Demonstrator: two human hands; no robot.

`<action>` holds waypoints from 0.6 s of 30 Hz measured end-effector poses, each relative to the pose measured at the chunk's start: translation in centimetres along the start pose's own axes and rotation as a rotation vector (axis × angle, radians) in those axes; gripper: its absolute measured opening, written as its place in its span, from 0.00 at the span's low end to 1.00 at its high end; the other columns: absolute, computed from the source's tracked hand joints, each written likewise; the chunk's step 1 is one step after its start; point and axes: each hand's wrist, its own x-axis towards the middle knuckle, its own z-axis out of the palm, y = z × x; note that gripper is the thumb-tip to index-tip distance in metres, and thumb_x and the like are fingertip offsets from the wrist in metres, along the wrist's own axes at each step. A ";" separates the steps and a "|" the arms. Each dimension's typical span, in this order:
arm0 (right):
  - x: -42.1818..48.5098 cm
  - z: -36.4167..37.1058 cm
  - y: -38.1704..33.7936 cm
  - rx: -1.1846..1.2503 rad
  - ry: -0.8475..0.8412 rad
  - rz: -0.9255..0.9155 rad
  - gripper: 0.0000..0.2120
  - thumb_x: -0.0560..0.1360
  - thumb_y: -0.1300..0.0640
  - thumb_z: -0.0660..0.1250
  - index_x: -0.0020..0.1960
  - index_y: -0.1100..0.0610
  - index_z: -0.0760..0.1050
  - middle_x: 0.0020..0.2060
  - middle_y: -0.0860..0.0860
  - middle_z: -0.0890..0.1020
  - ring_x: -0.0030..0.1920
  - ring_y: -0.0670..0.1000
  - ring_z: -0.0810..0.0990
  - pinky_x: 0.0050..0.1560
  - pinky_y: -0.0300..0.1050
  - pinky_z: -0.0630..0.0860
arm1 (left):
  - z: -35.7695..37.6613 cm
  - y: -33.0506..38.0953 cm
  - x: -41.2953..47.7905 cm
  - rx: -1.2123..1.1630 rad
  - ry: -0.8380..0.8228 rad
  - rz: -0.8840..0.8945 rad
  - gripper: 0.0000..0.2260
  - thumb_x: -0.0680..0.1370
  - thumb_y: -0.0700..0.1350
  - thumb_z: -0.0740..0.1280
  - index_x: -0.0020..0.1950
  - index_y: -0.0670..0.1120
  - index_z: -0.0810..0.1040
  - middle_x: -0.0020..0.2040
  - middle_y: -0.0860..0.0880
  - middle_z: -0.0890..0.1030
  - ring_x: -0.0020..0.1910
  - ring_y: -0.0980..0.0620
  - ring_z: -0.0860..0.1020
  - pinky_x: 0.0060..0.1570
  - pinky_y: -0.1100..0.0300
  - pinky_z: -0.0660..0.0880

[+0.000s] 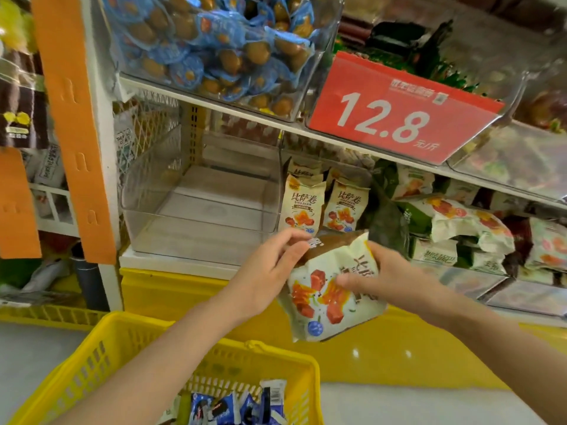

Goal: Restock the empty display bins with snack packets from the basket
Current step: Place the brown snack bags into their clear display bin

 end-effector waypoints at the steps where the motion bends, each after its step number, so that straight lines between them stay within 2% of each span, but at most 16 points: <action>1: -0.1 -1.3 -0.1 -0.010 0.073 -0.005 0.28 0.53 0.42 0.74 0.50 0.48 0.72 0.38 0.43 0.85 0.39 0.45 0.84 0.33 0.35 0.79 | 0.4 0.0 0.9 0.026 0.010 0.009 0.17 0.74 0.60 0.54 0.58 0.54 0.70 0.53 0.55 0.77 0.50 0.61 0.78 0.43 0.67 0.76; 4: 0.5 -5.4 0.1 -0.240 0.438 -0.100 0.21 0.61 0.45 0.75 0.47 0.51 0.70 0.35 0.45 0.82 0.35 0.42 0.82 0.27 0.33 0.74 | 1.5 -1.0 3.8 0.278 0.115 0.096 0.20 0.78 0.59 0.54 0.66 0.52 0.66 0.61 0.56 0.72 0.55 0.65 0.72 0.52 0.69 0.71; 6: 1.6 -7.7 0.8 -0.489 0.673 -0.143 0.23 0.65 0.44 0.74 0.49 0.53 0.65 0.38 0.42 0.77 0.36 0.43 0.78 0.29 0.36 0.72 | 2.2 -2.3 5.3 0.488 0.112 0.133 0.19 0.79 0.57 0.55 0.67 0.51 0.65 0.64 0.54 0.71 0.59 0.60 0.72 0.57 0.61 0.71; 8: 3.0 -9.0 1.6 -0.667 0.754 -0.124 0.27 0.66 0.43 0.73 0.52 0.53 0.61 0.37 0.44 0.73 0.36 0.48 0.74 0.29 0.40 0.68 | 2.8 -3.8 6.3 0.692 0.059 0.133 0.19 0.79 0.57 0.55 0.67 0.51 0.67 0.64 0.52 0.74 0.60 0.55 0.73 0.57 0.57 0.72; 11: 6.1 -9.2 2.8 -0.948 0.691 -0.045 0.30 0.69 0.41 0.70 0.59 0.57 0.60 0.37 0.48 0.70 0.33 0.51 0.70 0.25 0.41 0.61 | 3.2 -5.7 7.2 0.924 0.025 0.168 0.16 0.80 0.56 0.54 0.62 0.51 0.73 0.58 0.51 0.79 0.55 0.53 0.76 0.55 0.57 0.72; 13: 8.5 -8.8 3.1 -1.040 0.650 -0.034 0.32 0.70 0.41 0.69 0.63 0.58 0.60 0.37 0.49 0.71 0.33 0.52 0.71 0.26 0.43 0.62 | 3.1 -6.3 7.4 0.963 0.058 0.217 0.16 0.80 0.54 0.53 0.58 0.50 0.76 0.55 0.51 0.81 0.51 0.54 0.78 0.53 0.57 0.74; 15: 10.8 -8.5 3.1 -1.127 0.621 -0.019 0.32 0.71 0.42 0.68 0.65 0.58 0.60 0.40 0.52 0.74 0.36 0.55 0.75 0.31 0.45 0.66 | 2.9 -6.5 7.6 0.966 0.096 0.254 0.17 0.80 0.54 0.52 0.56 0.49 0.77 0.53 0.51 0.82 0.49 0.54 0.79 0.51 0.57 0.75; 16: 11.9 -8.5 3.4 -1.197 0.582 -0.023 0.32 0.72 0.42 0.67 0.67 0.58 0.59 0.45 0.55 0.77 0.41 0.57 0.78 0.34 0.48 0.69 | 2.9 -6.5 7.6 0.969 0.104 0.271 0.18 0.79 0.54 0.52 0.56 0.49 0.78 0.52 0.51 0.82 0.48 0.54 0.79 0.50 0.58 0.75; 18: 13.9 -8.3 4.3 -1.277 0.412 -0.033 0.34 0.73 0.42 0.66 0.70 0.58 0.56 0.52 0.57 0.79 0.47 0.58 0.80 0.41 0.51 0.75 | 2.7 -6.4 7.5 0.965 0.102 0.300 0.20 0.79 0.55 0.51 0.54 0.48 0.79 0.51 0.51 0.82 0.47 0.55 0.80 0.48 0.60 0.75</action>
